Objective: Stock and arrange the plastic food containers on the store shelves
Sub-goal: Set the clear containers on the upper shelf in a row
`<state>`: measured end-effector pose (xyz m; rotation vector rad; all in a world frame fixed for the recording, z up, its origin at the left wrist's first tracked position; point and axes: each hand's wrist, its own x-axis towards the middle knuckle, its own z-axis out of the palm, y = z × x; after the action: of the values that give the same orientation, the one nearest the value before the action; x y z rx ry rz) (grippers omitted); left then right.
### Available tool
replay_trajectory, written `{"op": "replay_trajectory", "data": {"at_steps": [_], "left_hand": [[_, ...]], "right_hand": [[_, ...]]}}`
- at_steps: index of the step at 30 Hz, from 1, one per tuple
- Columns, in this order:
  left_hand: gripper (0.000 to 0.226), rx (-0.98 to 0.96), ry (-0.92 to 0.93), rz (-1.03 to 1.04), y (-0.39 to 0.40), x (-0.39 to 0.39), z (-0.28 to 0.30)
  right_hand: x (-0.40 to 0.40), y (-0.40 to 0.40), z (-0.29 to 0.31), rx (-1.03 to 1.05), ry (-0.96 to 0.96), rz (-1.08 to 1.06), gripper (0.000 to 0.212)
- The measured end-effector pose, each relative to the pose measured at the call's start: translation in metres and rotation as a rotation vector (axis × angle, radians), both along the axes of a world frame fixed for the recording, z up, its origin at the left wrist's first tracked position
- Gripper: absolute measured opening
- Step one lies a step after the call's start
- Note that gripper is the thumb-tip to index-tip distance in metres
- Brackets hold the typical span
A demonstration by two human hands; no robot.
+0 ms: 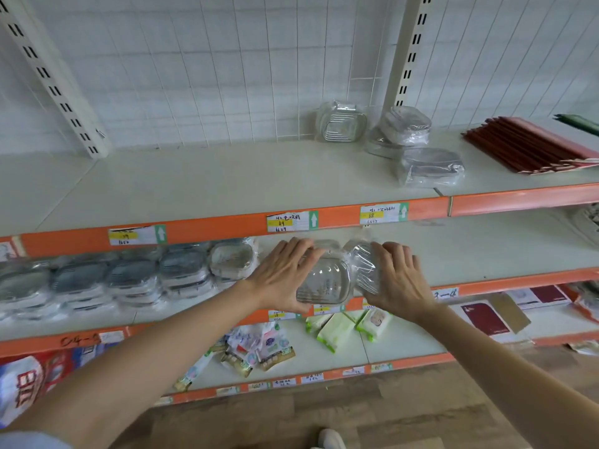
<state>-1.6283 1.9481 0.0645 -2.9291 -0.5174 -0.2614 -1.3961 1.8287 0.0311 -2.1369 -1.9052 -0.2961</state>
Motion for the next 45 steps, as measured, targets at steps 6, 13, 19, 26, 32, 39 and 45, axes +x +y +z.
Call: {"op": "replay_trajectory", "data": {"at_steps": [6,13,19,26,32,39,45], "left_hand": [[0.105,-0.135,0.144,0.137,0.003,0.0,-0.038],[0.078,-0.409,0.251,0.414,0.006,0.002,-0.081],[0.074,-0.554,0.161,0.597,0.008,0.008,-0.127],[0.073,-0.553,0.218,0.622,0.015,0.015,-0.202],[0.063,-0.452,0.138,0.623,0.033,0.02,-0.224],[0.039,-0.452,-0.064,0.669,0.065,0.033,-0.234],[0.039,-0.335,-0.064,0.722,0.069,0.043,-0.253]], "right_hand": [[0.007,-0.008,-0.025,-0.285,0.01,0.01,0.091],[0.015,-0.001,-0.062,-0.475,0.117,-0.007,0.083],[0.006,0.023,-0.108,-0.601,0.083,-0.013,0.074],[0.005,0.061,-0.169,-0.582,0.188,-0.039,0.061],[0.015,0.086,-0.191,-0.635,0.185,0.046,0.068],[0.01,0.112,-0.208,-0.416,0.13,0.01,0.053],[0.005,0.134,-0.227,-0.422,0.187,0.049,0.055]]}}
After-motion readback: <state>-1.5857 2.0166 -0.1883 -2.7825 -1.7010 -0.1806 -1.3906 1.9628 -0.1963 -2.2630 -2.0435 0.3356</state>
